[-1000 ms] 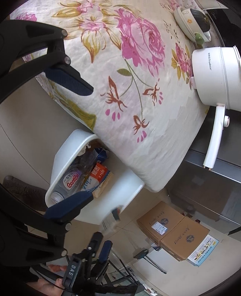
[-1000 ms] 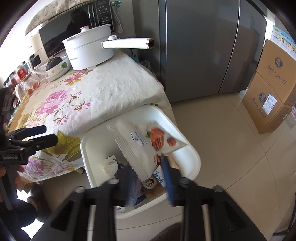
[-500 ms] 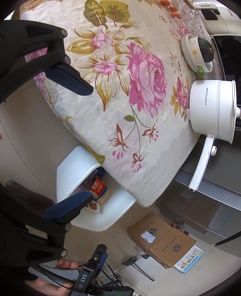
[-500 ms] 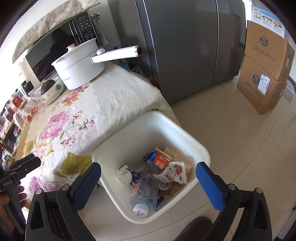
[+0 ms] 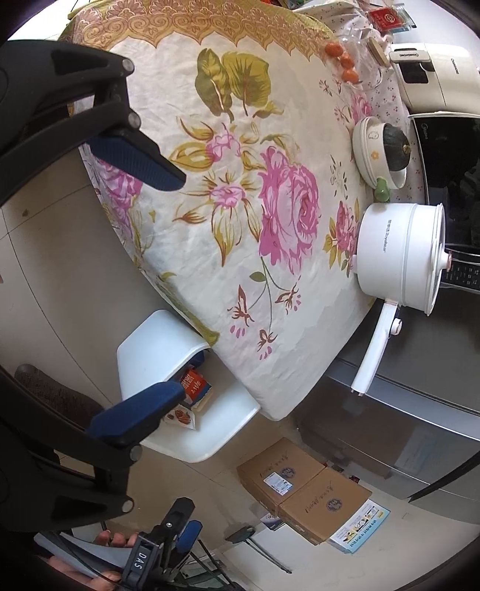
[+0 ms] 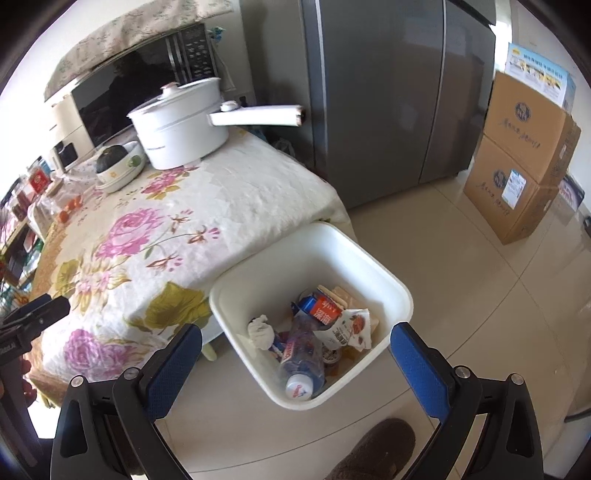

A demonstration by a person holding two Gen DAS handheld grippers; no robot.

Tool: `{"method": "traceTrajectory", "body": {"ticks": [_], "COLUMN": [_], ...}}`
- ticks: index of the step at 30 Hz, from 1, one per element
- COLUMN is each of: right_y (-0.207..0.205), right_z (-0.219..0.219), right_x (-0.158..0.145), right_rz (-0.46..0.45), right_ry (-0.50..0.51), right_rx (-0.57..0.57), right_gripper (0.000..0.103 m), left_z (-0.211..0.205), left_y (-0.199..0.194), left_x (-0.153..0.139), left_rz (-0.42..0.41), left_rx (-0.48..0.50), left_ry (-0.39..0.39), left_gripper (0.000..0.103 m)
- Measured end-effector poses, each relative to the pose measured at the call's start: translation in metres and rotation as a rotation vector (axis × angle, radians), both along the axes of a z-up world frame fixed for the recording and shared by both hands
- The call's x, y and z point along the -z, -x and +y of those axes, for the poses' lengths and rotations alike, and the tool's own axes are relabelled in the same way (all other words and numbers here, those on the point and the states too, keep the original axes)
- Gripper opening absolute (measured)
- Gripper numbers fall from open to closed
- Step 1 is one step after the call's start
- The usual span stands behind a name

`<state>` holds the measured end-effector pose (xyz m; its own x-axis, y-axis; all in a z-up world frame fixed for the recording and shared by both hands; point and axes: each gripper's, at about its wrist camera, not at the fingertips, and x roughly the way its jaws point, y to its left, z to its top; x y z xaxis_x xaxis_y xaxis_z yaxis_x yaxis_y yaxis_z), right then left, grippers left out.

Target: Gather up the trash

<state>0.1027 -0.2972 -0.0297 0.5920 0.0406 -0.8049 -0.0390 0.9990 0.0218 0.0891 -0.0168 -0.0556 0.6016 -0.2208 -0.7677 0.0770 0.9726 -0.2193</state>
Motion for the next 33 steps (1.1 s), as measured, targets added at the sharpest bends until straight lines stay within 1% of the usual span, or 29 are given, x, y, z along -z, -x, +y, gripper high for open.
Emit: {"method": "traceTrajectory", "body": {"ticks": [3,6,13,18,21,26,29,33], "right_y": [0.013,0.025,0.051,0.067,0.075,0.087,0.088,0.086], "right_z": [0.014,0.027,0.048,0.061,0.072,0.087,0.087,0.081], "right_x": [-0.011,-0.020,-0.037,-0.047,-0.052,-0.059,-0.062,-0.061], "right_rz": [-0.038,-0.069,-0.140,-0.194,-0.226,-0.293,-0.306,-0.296], "right_ry": [0.008,0.006,0.008,0.005,0.028,0.086,0.094,0.070], "right_rx": [-0.024,-0.041,-0.056,-0.065,-0.078,-0.090,-0.082,-0.062], "right_gripper": [0.103,0.103,0.103,0.103,0.103,0.103,0.103,0.103], "left_z": [0.006,0.011,0.022,0.029,0.026,0.016,0.011,0.003], "left_y": [0.011,0.023,0.050,0.068,0.076,0.084,0.088,0.094], "left_x": [-0.008,-0.016,-0.037,-0.048,-0.053,-0.057,-0.060,-0.066], "left_rz": [-0.017,-0.044,-0.132,-0.169,-0.180,-0.198,-0.212,-0.243], "left_rx": [-0.011,-0.021,-0.062,-0.108,-0.124,-0.123,-0.127,-0.132], "left_ry": [0.020,0.019,-0.038,-0.050,-0.070,-0.104,-0.106,-0.121], "left_gripper": [0.103,0.103,0.103,0.103,0.103,0.102,0.103,0.103]}}
